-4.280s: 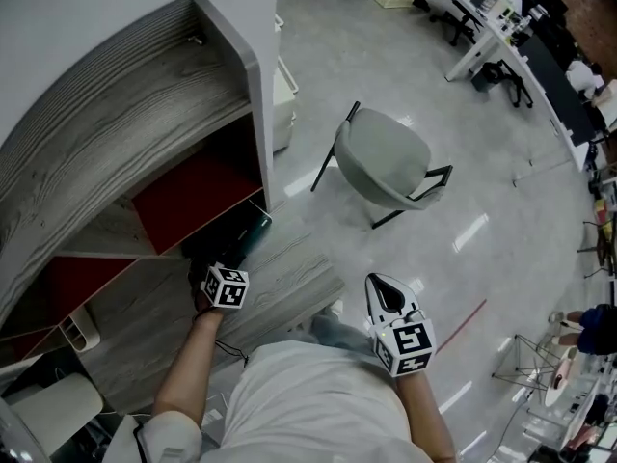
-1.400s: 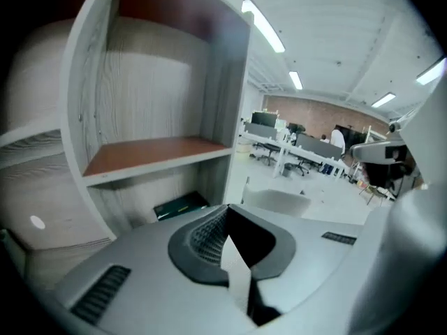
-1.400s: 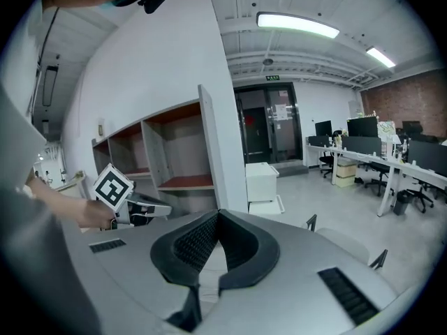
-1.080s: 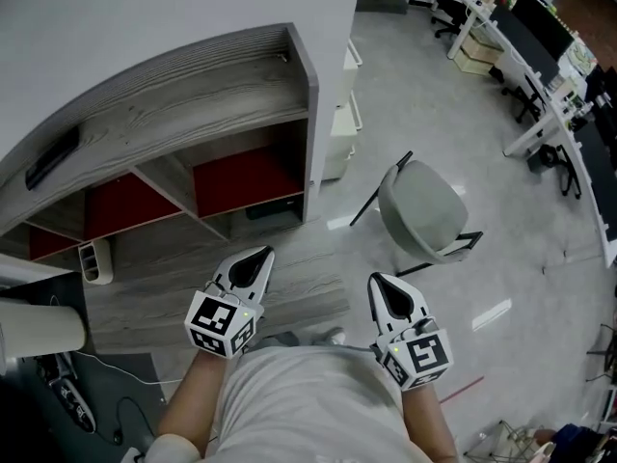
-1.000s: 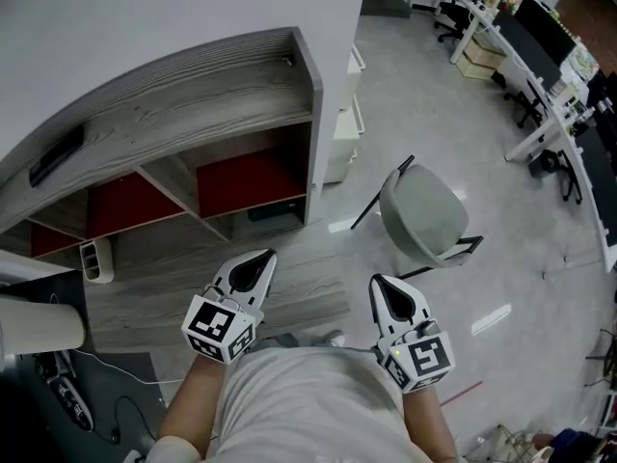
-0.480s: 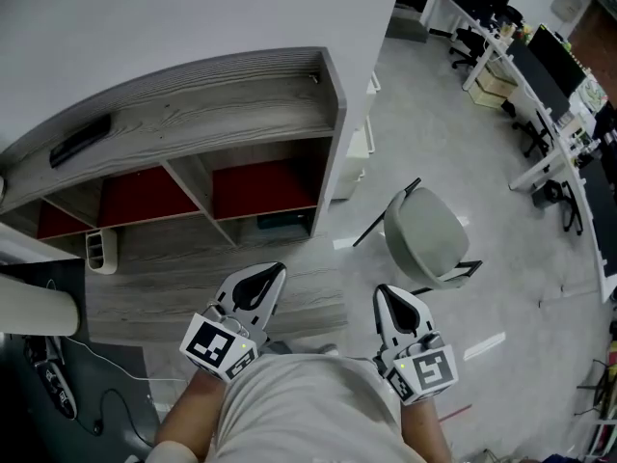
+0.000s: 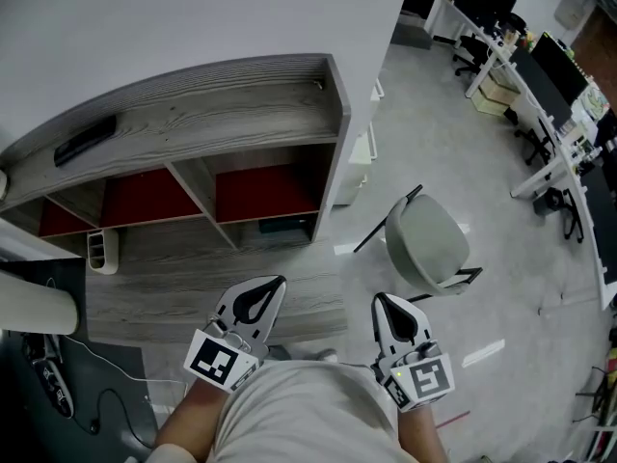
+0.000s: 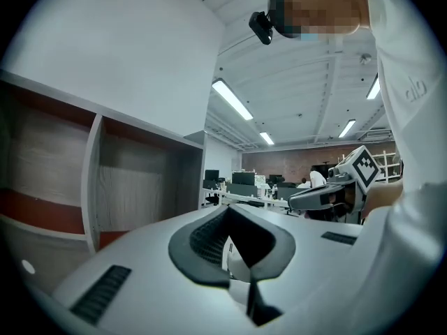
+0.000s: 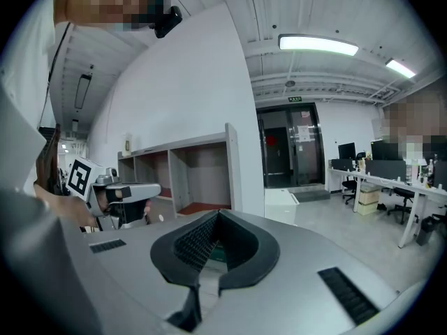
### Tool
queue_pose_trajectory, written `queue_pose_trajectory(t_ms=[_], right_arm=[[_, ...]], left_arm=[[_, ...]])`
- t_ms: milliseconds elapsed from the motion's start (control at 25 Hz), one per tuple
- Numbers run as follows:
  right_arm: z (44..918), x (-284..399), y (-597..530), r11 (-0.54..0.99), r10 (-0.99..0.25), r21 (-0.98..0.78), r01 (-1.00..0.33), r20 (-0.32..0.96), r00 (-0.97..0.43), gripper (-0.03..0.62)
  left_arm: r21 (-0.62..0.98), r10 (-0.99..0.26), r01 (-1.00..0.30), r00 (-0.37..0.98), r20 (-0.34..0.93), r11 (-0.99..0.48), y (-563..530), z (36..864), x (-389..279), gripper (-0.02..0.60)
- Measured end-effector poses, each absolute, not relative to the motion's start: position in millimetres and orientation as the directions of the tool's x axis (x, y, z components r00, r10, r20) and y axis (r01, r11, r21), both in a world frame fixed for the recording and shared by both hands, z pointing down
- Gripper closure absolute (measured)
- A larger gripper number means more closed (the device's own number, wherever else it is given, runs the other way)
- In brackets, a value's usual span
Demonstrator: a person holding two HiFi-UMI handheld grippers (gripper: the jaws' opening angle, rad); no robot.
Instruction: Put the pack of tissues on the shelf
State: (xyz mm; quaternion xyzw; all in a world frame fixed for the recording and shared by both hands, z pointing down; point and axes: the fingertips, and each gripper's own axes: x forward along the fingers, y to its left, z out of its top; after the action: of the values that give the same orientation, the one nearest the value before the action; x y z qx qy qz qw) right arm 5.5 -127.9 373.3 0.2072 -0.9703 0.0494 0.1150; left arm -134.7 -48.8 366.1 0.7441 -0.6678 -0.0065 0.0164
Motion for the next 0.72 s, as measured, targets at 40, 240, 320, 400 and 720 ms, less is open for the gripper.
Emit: queue_pose_trajectory(t_ms=[40,240,320,400,720], right_arm=[[372.8,6.2,-127.9,0.908,-0.392,-0.050,-0.415,0.243,-0.887,0.566],[372.3,9.6,-130.1,0.905,-0.401,-0.045,-0.422,0.239,-0.885,0.566],[373.5,10.9,-131.3,0.903,-0.406,-0.044,-0.428,0.242,-0.882,0.566],[374.2,11.6,-131.6,0.901,-0.410,-0.045,-0.432,0.244,-0.879,0.566],[377.0,9.9,-126.6,0.901,-0.408,-0.046,-0.431,0.250,-0.878,0.566]], left_arm=[[0.034,-0.995,-0.994,0.103,0.013,-0.103,-49.0,365.1,-134.8,0.567],[0.087,-0.996,-0.992,0.091,-0.002,-0.090,-50.8,363.3,-140.8,0.568],[0.102,-0.996,-0.991,0.090,-0.001,-0.090,-51.0,364.2,-142.7,0.568],[0.108,-0.996,-0.990,0.090,0.008,-0.088,-51.0,366.2,-143.3,0.568],[0.142,-0.990,-0.981,0.140,0.025,-0.135,-46.6,374.4,-138.0,0.568]])
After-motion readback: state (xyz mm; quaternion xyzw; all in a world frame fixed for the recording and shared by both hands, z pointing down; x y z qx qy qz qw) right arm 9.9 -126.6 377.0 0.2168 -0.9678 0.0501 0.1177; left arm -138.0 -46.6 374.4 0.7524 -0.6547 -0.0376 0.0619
